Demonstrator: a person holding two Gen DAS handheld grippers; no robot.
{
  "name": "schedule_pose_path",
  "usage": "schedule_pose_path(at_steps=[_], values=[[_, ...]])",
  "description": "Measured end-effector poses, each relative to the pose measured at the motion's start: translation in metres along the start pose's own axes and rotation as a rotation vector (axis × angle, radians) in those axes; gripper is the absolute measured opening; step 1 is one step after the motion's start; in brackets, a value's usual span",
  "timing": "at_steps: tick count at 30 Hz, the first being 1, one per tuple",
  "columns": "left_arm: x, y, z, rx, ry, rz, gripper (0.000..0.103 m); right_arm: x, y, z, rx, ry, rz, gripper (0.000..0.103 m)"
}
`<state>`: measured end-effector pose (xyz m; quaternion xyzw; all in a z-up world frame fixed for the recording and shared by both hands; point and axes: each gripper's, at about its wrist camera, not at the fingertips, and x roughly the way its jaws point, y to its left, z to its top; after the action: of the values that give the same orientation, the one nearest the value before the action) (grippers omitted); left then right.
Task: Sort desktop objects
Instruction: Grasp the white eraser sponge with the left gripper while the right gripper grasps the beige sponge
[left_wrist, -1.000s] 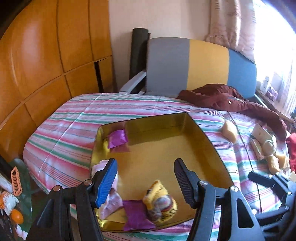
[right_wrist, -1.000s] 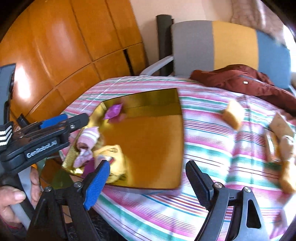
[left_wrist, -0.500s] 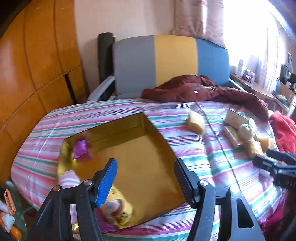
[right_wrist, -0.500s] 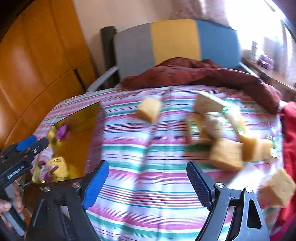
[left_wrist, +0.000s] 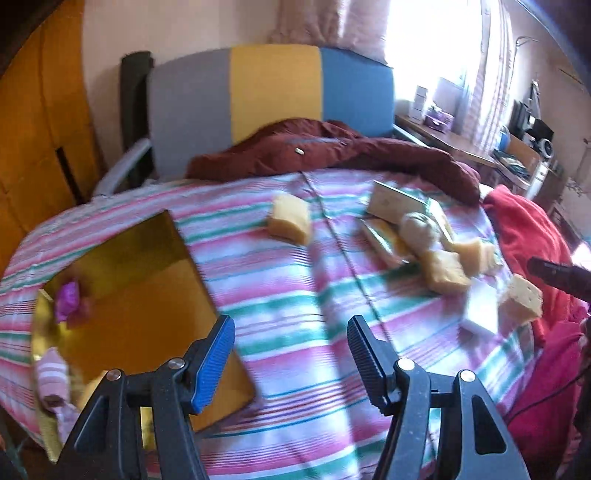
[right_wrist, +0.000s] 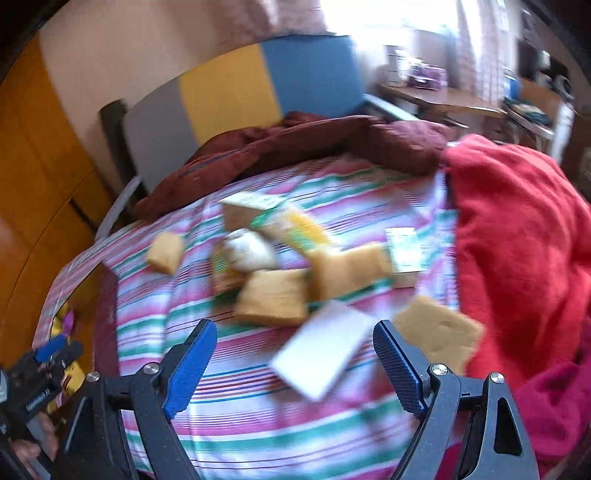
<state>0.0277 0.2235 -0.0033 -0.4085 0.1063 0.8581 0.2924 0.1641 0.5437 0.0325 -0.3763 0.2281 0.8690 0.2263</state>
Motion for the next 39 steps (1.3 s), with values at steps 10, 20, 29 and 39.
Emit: schedule_pose_path(at_steps=[10,20,29,39], values=[[0.028,-0.061,0.001,0.101,0.070,-0.163,0.063,-0.001,-0.075,0.010,0.190,0.041,-0.088,0.087],[0.053,-0.132,0.002,0.233,0.126,-0.348,0.063,0.035,-0.084,0.012,0.004,0.261,-0.158,0.093],[0.073,-0.175,-0.001,0.351,0.162,-0.416,0.063,0.058,-0.063,0.014,-0.332,0.353,-0.202,0.102],[0.097,-0.215,-0.003,0.482,0.199,-0.439,0.066,0.087,-0.065,0.008,-0.435,0.431,-0.222,0.070]])
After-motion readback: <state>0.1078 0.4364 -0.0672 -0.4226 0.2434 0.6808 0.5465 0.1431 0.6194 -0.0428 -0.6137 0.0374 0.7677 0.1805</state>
